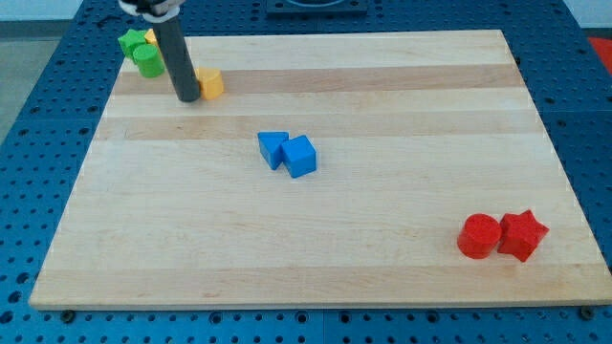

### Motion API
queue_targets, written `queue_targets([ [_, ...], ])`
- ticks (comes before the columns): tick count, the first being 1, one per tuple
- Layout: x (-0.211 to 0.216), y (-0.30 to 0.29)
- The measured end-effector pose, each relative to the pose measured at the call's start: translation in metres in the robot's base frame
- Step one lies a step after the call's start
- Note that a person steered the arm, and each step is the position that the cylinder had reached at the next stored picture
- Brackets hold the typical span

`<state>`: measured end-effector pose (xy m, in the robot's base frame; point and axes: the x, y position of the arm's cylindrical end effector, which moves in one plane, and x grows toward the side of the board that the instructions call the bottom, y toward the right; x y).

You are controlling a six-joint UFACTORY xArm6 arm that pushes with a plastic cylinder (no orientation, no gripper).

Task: Push the yellow star towards the top left

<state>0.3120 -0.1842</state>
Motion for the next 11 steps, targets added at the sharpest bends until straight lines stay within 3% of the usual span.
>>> queue_targets([
  [1, -0.017, 0.0],
  [4, 0.007, 0.025],
  [7, -0.043, 0.044],
  [9, -0.043, 0.074],
  [11, -0.071, 0.093],
])
